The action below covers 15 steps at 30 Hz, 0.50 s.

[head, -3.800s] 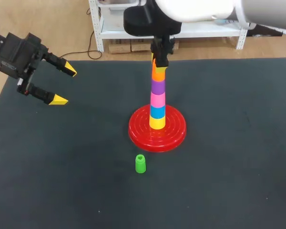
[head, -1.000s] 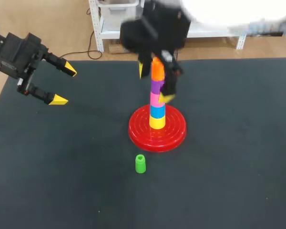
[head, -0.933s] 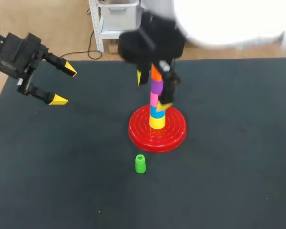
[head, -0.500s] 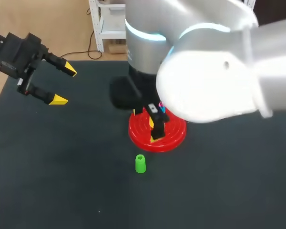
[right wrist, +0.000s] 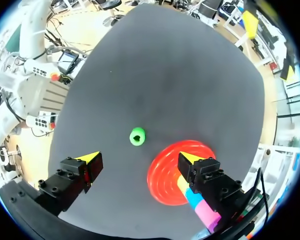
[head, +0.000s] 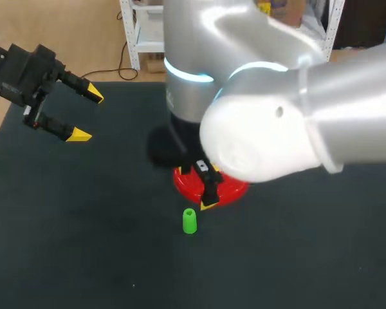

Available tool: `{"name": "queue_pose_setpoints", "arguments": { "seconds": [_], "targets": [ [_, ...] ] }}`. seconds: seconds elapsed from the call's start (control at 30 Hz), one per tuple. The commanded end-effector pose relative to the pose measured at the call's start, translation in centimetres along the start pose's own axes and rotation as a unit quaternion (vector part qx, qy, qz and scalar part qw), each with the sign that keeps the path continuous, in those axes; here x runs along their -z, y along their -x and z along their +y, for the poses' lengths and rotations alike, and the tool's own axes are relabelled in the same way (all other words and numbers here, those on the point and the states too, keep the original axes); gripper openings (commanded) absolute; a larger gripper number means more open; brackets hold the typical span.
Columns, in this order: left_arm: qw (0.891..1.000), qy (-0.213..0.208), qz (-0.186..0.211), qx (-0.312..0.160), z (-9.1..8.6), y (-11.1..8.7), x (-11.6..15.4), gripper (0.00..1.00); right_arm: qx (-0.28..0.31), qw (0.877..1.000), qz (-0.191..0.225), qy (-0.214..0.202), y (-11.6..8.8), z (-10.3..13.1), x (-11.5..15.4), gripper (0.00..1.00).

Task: Pick up and stack the cylinders on the red base in this order: pink,purple,orange,green

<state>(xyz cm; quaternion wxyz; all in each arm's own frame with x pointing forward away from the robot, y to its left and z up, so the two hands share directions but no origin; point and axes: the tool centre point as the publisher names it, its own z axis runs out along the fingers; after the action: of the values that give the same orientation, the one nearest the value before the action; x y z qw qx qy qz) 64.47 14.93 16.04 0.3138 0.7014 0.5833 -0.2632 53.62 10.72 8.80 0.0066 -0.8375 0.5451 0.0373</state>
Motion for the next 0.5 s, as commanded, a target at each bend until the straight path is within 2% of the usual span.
{"name": "queue_pose_setpoints", "arguments": {
  "seconds": [0.03, 0.3, 0.5],
  "targets": [
    [1.000, 0.001, 0.000, -0.001, 0.0, -0.1, -0.1, 1.00, -0.003, 1.000, 0.002, -0.008, 0.3, 0.7, -1.0, 1.00],
    [1.000, 0.001, 0.000, -0.001, 0.0, -0.1, -0.1, 1.00, -0.025, 1.000, 0.003, -0.005, 0.0, 1.7, -2.3, 1.00],
    [1.000, 0.001, 0.000, -0.001, 0.0, -0.1, -0.1, 1.00, -0.042, 0.999, -0.007, -0.001, 0.2, 1.3, -3.4, 1.00]
  ]
}}
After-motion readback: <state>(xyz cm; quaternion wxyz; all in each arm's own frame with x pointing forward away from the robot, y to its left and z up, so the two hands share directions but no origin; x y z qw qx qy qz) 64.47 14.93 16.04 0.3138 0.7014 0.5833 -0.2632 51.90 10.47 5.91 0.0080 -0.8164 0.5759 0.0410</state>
